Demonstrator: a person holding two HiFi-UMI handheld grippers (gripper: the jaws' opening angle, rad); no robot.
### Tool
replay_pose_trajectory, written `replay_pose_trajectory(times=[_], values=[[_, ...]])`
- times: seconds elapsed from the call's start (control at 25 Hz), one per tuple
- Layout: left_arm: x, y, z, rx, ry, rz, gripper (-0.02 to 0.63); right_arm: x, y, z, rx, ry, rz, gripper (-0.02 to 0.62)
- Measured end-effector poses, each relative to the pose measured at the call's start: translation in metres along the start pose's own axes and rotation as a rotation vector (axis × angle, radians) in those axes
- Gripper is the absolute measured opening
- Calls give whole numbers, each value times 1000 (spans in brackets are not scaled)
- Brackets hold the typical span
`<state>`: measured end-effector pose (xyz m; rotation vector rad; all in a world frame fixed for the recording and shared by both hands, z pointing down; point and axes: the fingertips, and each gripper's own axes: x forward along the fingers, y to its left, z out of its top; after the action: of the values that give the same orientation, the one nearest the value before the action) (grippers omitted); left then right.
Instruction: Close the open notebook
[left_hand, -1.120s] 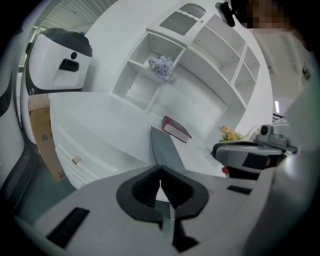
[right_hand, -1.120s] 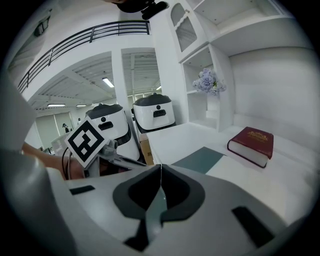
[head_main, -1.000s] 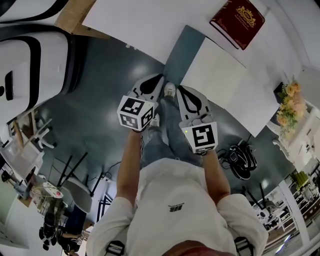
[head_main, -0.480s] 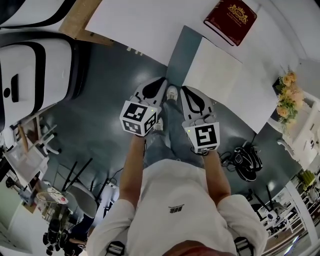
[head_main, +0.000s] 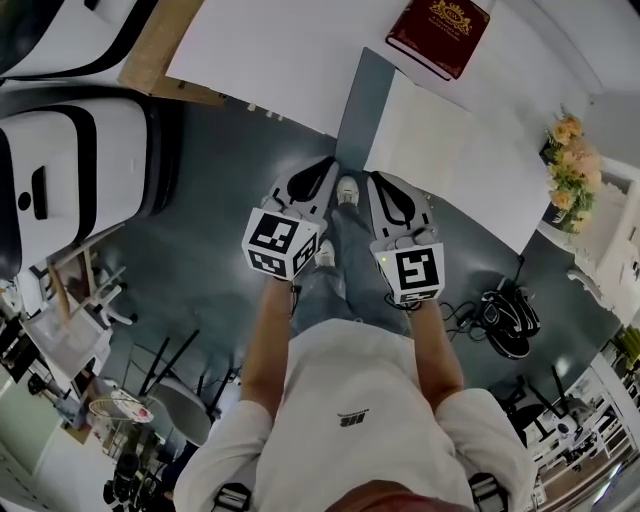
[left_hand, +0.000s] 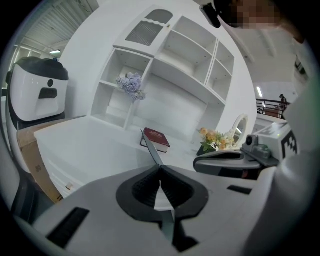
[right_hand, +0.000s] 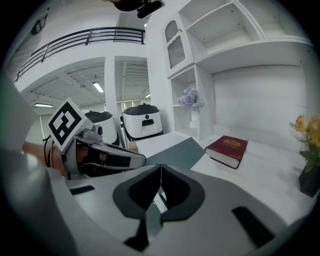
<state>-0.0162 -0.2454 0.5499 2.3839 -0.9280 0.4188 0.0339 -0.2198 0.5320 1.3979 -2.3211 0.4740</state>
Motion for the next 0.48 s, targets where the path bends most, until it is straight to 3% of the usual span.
replay_pose_trajectory(times=[0.48], values=[[1, -41, 16, 103, 0, -67, 0, -34, -17, -2, 33, -27, -94, -3]])
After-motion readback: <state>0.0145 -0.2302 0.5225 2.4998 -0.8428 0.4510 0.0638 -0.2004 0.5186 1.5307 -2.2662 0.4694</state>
